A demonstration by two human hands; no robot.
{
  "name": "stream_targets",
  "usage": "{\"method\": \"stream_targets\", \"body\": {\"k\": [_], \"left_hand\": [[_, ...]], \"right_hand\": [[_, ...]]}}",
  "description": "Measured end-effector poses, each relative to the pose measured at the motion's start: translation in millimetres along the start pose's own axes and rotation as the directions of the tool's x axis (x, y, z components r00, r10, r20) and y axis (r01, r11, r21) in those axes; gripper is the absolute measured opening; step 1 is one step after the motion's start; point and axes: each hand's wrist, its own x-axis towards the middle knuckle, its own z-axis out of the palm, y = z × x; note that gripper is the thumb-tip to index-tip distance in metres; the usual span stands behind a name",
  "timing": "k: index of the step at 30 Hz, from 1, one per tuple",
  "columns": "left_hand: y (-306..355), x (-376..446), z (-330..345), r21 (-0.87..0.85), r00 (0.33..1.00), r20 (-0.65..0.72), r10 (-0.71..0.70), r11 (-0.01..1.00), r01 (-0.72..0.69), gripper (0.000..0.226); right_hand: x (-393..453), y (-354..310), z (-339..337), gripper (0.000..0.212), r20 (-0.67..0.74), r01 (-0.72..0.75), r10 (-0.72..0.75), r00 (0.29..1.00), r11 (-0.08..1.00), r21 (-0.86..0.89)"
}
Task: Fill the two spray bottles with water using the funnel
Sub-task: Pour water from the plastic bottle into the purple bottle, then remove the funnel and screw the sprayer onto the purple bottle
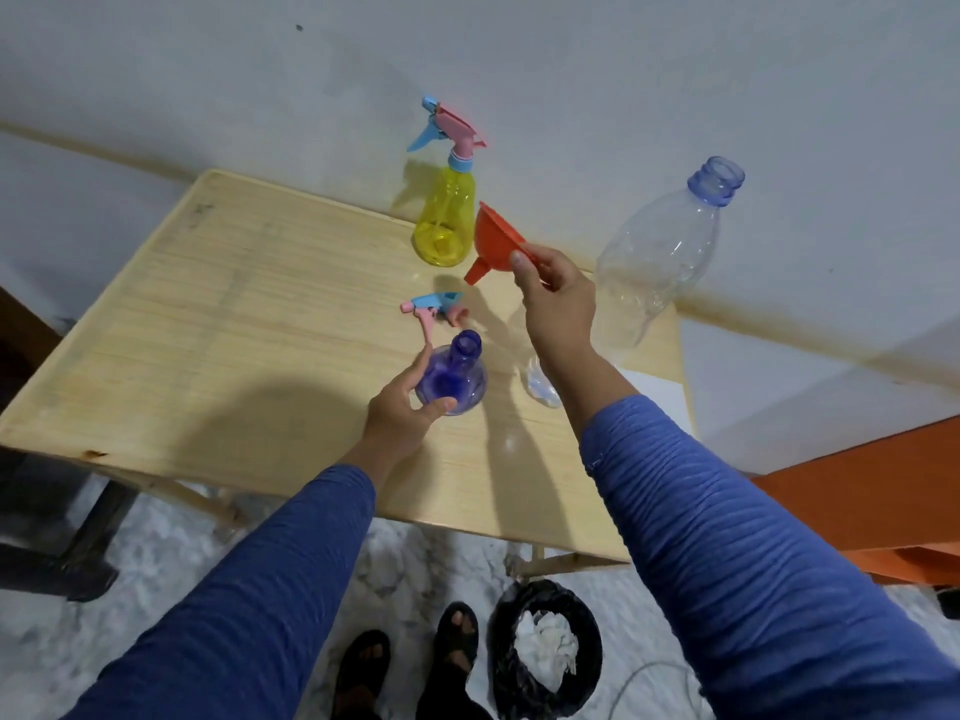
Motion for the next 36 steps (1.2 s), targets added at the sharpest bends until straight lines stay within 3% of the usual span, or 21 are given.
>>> {"method": "stream_targets", "body": {"k": [6, 11, 15, 17, 20, 21, 25, 30, 33, 36], "left_hand": [[15, 0, 0, 0.093, 0.998, 0.013, -0.056, 0.994, 0.055, 0.088], [12, 1, 6, -0.124, 0.994, -0.028, -0.104, 0.987, 0.099, 0.078], [7, 4, 7, -0.163, 0.993, -0.030, -0.111, 0.981, 0.105, 0.080], [4, 4, 6, -0.138, 0.992, -0.031, -0.120, 0.984, 0.114, 0.080], [5, 4, 5, -0.121, 0.990, -0.034, -0.138, 0.984, 0.133, 0.080], [7, 3, 5, -0.100, 0.991, -0.034, -0.133, 0.987, 0.129, 0.080], [9, 2, 4, -0.075, 0.990, -0.044, -0.132, 0.989, 0.129, 0.079], [10, 1, 4, -0.068, 0.992, -0.047, -0.115, 0.991, 0.112, 0.078], [10, 1, 4, -0.060, 0.993, -0.037, -0.114, 0.992, 0.112, 0.078], [11, 0, 5, -0.092, 0.992, -0.033, -0.118, 0.989, 0.115, 0.077]], "right_hand": [[35, 35, 41, 0.018, -0.065, -0.240, 0.241, 0.968, 0.970, 0.022], [63, 63, 63, 0.023, -0.047, -0.364, 0.369, 0.928, 0.928, 0.080], [74, 81, 73, 0.024, -0.074, -0.394, 0.401, 0.913, 0.915, 0.088], [74, 85, 75, 0.035, -0.054, -0.411, 0.417, 0.907, 0.907, 0.089], [70, 91, 78, 0.074, -0.035, -0.440, 0.458, 0.888, 0.870, 0.220], [68, 91, 78, 0.077, -0.054, -0.445, 0.468, 0.882, 0.866, 0.228], [54, 89, 76, 0.052, -0.014, -0.437, 0.437, 0.899, 0.899, 0.000], [45, 98, 79, 0.053, 0.185, -0.318, 0.370, 0.910, 0.912, -0.259], [49, 95, 75, 0.055, 0.214, -0.297, 0.371, 0.904, 0.903, -0.311], [50, 83, 72, 0.059, 0.237, -0.297, 0.342, 0.910, 0.933, -0.204]]}}
